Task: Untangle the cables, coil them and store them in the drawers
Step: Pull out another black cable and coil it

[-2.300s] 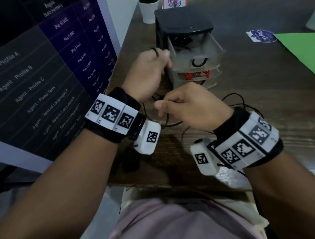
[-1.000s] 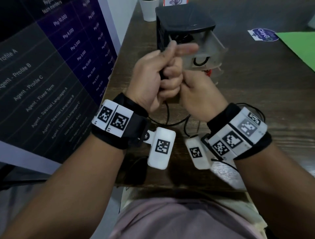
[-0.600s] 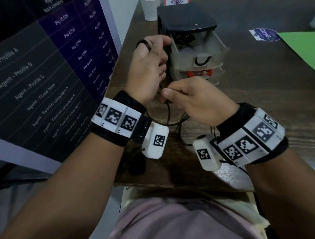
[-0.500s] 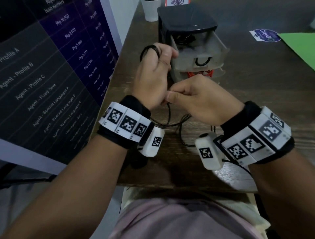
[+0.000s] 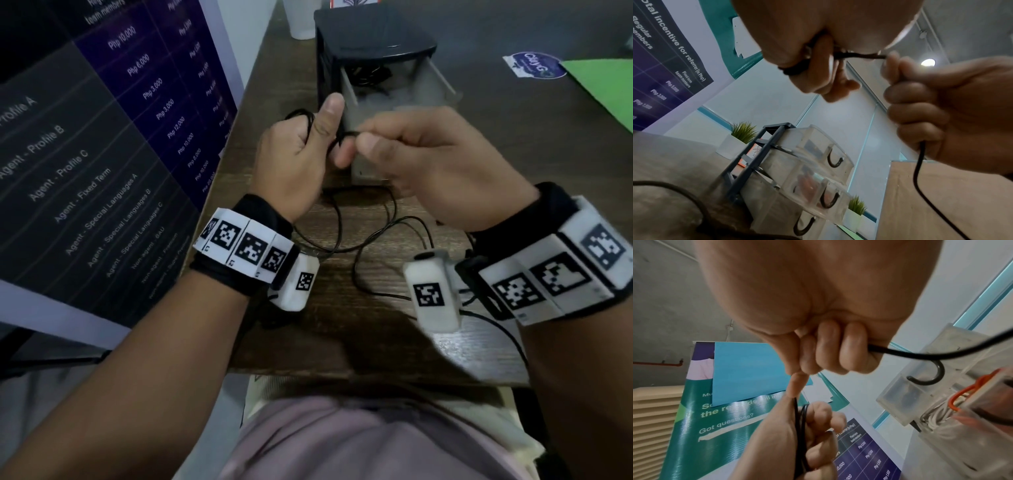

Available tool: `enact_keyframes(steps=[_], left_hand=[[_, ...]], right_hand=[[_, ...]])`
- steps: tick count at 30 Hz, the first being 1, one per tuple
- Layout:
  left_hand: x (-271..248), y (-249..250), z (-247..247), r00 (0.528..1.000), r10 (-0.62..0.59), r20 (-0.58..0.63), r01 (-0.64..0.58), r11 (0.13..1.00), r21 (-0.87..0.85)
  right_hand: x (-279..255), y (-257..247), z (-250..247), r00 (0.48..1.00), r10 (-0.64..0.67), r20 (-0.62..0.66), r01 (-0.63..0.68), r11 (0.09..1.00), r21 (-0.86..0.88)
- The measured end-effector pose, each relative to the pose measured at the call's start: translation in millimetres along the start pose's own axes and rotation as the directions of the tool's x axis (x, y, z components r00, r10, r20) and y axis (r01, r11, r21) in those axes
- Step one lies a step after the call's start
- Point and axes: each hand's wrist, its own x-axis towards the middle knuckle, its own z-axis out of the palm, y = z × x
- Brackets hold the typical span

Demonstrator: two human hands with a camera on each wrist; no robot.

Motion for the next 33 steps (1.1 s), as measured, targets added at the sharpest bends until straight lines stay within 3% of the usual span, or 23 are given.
enact_keyframes(steps=[7, 15, 20, 26, 28, 33], left_hand=[[-5.7, 9.9, 5.5, 0.986, -0.114, 0.126, 0.131, 0.981, -0.142], [-14.5, 33.7, 7.0, 0.926, -0.141, 0.350, 0.302, 0.833, -0.463], [-8.8, 43.5, 1.5, 0.925, -0.115, 0.362, 0.346, 0.647, -0.679], [-0.1, 45.7, -8.2, 0.959, -0.102, 0.266, 0.279, 0.520, -0.807], [1.8, 42.5, -9.0, 0.966, -0.131, 0.221, 0.256, 0.566, -0.784], [-3.5, 34.0, 3.8, 0.987, -0.161, 0.006, 0.140, 0.838, -0.527]], right_hand=[[5.7, 10.9, -1.0, 0.969, -0.136, -0.205, 0.120, 0.989, -0.089], [14.2, 26.9, 11.8, 0.900, -0.036, -0.434, 0.042, 0.999, 0.005], [20.8, 34.6, 34.0, 0.927, 0.037, -0.374, -0.015, 0.998, 0.061], [12.3, 30.3, 44.3, 0.983, 0.152, -0.103, -0.160, 0.984, -0.076], [8.7, 25.7, 44.5, 0.990, 0.138, -0.043, -0.141, 0.986, -0.086], [7.3, 16.1, 33.0, 0.983, 0.169, 0.069, -0.146, 0.956, -0.254]])
